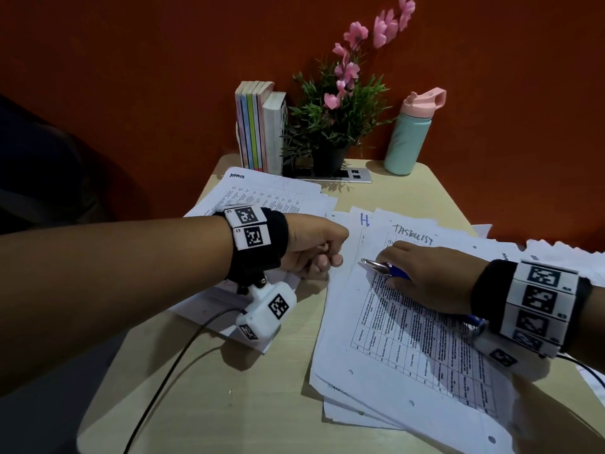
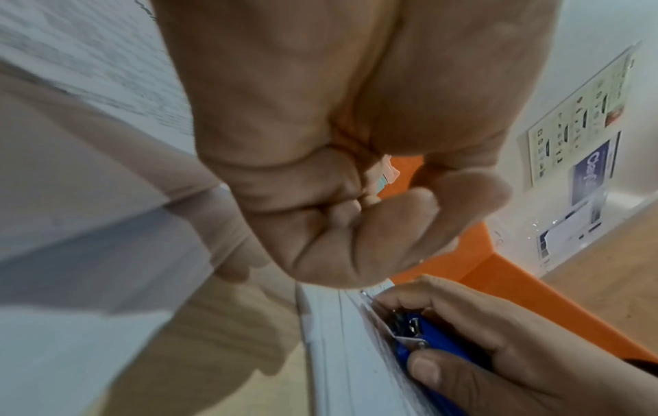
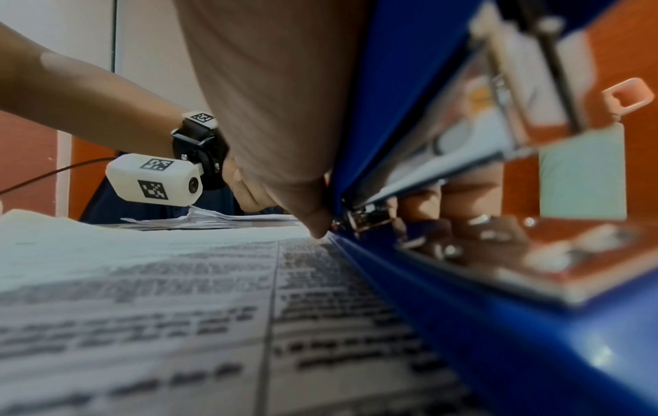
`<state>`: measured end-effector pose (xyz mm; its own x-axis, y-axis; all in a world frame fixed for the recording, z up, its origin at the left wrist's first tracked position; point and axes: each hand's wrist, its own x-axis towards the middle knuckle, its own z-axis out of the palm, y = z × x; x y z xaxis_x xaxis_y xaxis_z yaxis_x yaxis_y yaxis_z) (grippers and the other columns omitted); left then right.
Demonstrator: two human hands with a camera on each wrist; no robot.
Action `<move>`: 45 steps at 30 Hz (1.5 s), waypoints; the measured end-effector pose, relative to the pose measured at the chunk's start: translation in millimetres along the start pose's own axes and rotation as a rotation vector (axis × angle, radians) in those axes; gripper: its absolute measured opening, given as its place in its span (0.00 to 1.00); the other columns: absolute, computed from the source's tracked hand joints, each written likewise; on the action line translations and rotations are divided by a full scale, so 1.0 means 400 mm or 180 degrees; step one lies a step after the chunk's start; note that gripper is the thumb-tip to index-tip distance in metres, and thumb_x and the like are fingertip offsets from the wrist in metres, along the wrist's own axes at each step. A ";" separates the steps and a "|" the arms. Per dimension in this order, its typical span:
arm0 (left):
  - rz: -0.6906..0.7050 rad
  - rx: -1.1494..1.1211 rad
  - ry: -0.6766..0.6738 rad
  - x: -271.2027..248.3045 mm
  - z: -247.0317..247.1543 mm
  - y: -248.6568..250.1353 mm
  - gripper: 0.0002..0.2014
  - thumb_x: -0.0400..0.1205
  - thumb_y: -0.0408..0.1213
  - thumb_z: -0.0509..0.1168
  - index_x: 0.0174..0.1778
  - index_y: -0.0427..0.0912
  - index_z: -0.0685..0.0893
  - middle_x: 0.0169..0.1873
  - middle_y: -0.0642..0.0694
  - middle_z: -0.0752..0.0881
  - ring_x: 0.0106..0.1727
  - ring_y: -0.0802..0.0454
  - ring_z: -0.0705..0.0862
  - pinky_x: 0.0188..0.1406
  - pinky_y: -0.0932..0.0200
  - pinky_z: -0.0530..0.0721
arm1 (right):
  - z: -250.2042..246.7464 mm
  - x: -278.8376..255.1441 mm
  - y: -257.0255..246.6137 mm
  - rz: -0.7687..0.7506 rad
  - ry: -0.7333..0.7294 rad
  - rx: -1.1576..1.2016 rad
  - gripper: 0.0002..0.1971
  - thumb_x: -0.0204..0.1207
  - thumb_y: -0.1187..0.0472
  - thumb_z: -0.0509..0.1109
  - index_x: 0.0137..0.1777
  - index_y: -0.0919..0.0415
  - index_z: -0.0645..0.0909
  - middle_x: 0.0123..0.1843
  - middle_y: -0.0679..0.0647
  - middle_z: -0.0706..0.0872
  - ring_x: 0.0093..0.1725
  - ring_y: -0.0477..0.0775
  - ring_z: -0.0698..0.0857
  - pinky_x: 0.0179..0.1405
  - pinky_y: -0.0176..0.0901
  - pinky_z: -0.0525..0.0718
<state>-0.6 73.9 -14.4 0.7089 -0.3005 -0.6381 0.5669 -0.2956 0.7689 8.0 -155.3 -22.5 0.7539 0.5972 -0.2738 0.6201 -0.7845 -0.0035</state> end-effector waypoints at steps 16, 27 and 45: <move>0.0006 0.0308 0.0145 -0.037 -0.022 0.002 0.14 0.82 0.39 0.56 0.29 0.45 0.74 0.22 0.53 0.62 0.19 0.57 0.56 0.22 0.65 0.54 | -0.049 0.009 -0.017 -0.0298 -0.0122 -0.0094 0.16 0.82 0.46 0.64 0.69 0.40 0.73 0.64 0.40 0.80 0.59 0.47 0.80 0.59 0.49 0.80; -0.0022 0.0105 0.0204 -0.065 -0.047 -0.052 0.11 0.83 0.30 0.53 0.44 0.37 0.82 0.24 0.49 0.71 0.19 0.57 0.65 0.17 0.68 0.62 | -0.073 0.030 -0.036 -0.0397 -0.0285 -0.0432 0.15 0.80 0.44 0.68 0.65 0.42 0.79 0.58 0.42 0.87 0.52 0.49 0.83 0.53 0.48 0.83; 0.0076 -0.0138 0.0421 -0.152 -0.097 -0.131 0.12 0.86 0.34 0.52 0.45 0.38 0.80 0.24 0.51 0.66 0.20 0.56 0.58 0.18 0.67 0.57 | -0.044 0.016 -0.417 -0.2443 -0.0424 0.0232 0.07 0.80 0.56 0.70 0.55 0.49 0.87 0.52 0.42 0.85 0.49 0.46 0.82 0.51 0.45 0.81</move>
<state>-57.3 143.0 -14.4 0.7698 -0.1840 -0.6112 0.5649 -0.2494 0.7866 -86.7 -17.6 -6.8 0.0848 0.9556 -0.2824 0.9382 -0.1720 -0.3004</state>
